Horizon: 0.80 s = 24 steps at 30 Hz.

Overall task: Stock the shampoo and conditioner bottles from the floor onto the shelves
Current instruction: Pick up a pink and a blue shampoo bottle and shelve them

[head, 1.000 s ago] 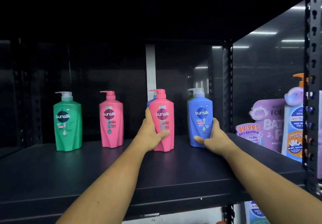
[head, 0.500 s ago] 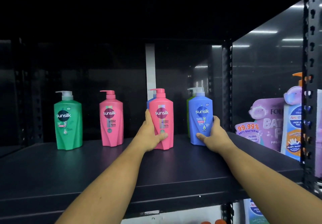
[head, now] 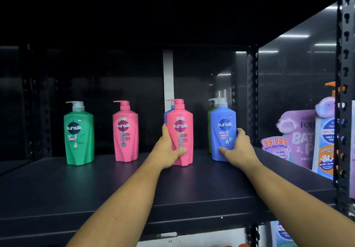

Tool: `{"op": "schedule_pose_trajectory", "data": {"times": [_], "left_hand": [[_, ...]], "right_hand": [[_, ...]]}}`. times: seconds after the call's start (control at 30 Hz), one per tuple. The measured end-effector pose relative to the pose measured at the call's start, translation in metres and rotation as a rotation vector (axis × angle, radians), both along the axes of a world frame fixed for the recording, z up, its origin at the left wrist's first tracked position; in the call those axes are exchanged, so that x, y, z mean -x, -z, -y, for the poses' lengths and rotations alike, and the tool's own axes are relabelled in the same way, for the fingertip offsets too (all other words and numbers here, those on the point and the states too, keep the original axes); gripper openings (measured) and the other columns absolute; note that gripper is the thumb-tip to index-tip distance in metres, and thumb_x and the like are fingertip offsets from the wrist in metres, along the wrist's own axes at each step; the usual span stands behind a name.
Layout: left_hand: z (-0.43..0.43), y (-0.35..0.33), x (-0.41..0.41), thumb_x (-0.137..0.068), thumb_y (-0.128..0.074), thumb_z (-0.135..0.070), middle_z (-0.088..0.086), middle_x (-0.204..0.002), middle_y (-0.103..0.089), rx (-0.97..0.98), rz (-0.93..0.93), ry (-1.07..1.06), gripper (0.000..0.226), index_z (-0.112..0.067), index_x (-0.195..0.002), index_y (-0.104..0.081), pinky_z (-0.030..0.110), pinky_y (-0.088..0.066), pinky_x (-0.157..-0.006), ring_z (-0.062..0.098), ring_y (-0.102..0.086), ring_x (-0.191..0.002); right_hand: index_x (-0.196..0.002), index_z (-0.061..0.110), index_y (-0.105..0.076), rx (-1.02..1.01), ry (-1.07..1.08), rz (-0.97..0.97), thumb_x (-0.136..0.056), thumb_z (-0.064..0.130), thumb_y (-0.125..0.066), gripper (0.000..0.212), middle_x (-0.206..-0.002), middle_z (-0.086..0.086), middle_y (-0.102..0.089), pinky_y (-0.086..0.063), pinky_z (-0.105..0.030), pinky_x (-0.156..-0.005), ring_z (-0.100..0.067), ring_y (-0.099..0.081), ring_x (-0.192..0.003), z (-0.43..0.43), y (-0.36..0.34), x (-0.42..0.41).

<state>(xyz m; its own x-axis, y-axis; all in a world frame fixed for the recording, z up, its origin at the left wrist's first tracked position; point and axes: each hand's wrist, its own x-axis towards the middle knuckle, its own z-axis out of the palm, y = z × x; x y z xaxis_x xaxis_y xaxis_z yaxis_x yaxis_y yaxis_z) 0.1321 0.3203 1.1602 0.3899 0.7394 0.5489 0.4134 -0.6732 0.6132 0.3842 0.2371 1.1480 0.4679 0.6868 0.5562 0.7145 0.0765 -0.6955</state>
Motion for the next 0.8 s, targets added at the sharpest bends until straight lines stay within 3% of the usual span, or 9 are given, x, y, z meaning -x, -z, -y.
{"op": "schedule_pose_trajectory", "data": {"times": [0.13, 0.3, 0.4, 0.47, 0.53, 0.67, 0.8], "left_hand": [[0.011, 0.0, 0.007, -0.091, -0.077, -0.03, -0.005, -0.138, -0.06, 0.026, -0.026, -0.03, 0.09, -0.023, -0.156, -0.016, 0.028, -0.045, -0.1, 0.015, -0.061, -0.121], [0.016, 0.003, 0.009, -0.094, -0.067, -0.051, 0.0, -0.143, -0.058, 0.114, -0.169, -0.121, 0.074, -0.021, -0.152, -0.032, 0.029, -0.044, -0.096, 0.021, -0.059, -0.126], [0.028, 0.004, 0.015, -0.095, -0.066, -0.048, 0.002, -0.145, -0.058, 0.126, -0.327, -0.184, 0.067, -0.018, -0.15, -0.044, 0.028, -0.046, -0.1, 0.022, -0.058, -0.128], [0.037, 0.005, 0.021, -0.095, -0.065, -0.05, 0.004, -0.145, -0.058, 0.118, -0.484, -0.234, 0.062, -0.017, -0.145, -0.05, 0.031, -0.047, -0.103, 0.023, -0.058, -0.128], [0.049, 0.006, 0.027, -0.096, -0.062, -0.053, 0.006, -0.146, -0.056, 0.093, -0.585, -0.259, 0.061, -0.016, -0.143, -0.054, 0.033, -0.046, -0.106, 0.024, -0.056, -0.129], [0.082, 0.007, 0.041, -0.099, -0.054, -0.057, 0.006, -0.151, -0.052, 0.059, -0.653, -0.238, 0.063, -0.015, -0.146, -0.053, 0.033, -0.042, -0.107, 0.025, -0.051, -0.135], [0.111, 0.009, 0.062, -0.1, -0.049, -0.059, 0.003, -0.131, -0.067, 0.036, -0.681, -0.185, 0.05, -0.02, -0.124, -0.069, 0.037, -0.048, -0.098, 0.025, -0.06, -0.118]], "right_hand": [[-0.131, 0.014, -0.041, -0.105, 0.08, 0.084, -0.077, 0.028, -0.079, 0.067, -0.125, -0.009, -0.047, -0.043, -0.039, -0.087, -0.031, -0.051, -0.112, 0.008, -0.001, 0.006], [-0.11, 0.017, -0.057, -0.117, -0.045, 0.185, -0.084, 0.022, -0.072, 0.031, -0.101, 0.002, -0.058, -0.041, -0.028, -0.078, -0.017, -0.058, -0.088, 0.008, -0.001, 0.006], [-0.098, 0.016, -0.068, -0.032, -0.161, 0.285, -0.086, 0.02, -0.072, 0.013, -0.084, 0.005, -0.068, -0.047, -0.022, -0.074, -0.009, -0.063, -0.075, 0.012, -0.002, 0.009], [-0.097, 0.019, -0.072, 0.091, -0.253, 0.379, -0.087, 0.027, -0.073, 0.012, -0.081, 0.01, -0.07, -0.048, -0.018, -0.074, -0.001, -0.064, -0.074, 0.016, 0.0, 0.015], [-0.103, 0.024, -0.074, 0.211, -0.32, 0.489, -0.087, 0.039, -0.072, 0.021, -0.09, 0.015, -0.072, -0.047, -0.017, -0.079, 0.001, -0.065, -0.084, 0.021, 0.001, 0.025], [-0.126, 0.028, -0.069, 0.404, -0.38, 0.595, -0.091, 0.054, -0.064, 0.045, -0.126, 0.016, -0.066, -0.045, -0.027, -0.104, -0.005, -0.06, -0.117, 0.041, -0.004, 0.05], [-0.135, 0.032, -0.062, 0.516, -0.44, 0.613, -0.097, 0.059, -0.052, 0.048, -0.141, 0.01, -0.06, -0.039, -0.031, -0.109, -0.015, -0.053, -0.131, 0.069, -0.006, 0.079]]}}
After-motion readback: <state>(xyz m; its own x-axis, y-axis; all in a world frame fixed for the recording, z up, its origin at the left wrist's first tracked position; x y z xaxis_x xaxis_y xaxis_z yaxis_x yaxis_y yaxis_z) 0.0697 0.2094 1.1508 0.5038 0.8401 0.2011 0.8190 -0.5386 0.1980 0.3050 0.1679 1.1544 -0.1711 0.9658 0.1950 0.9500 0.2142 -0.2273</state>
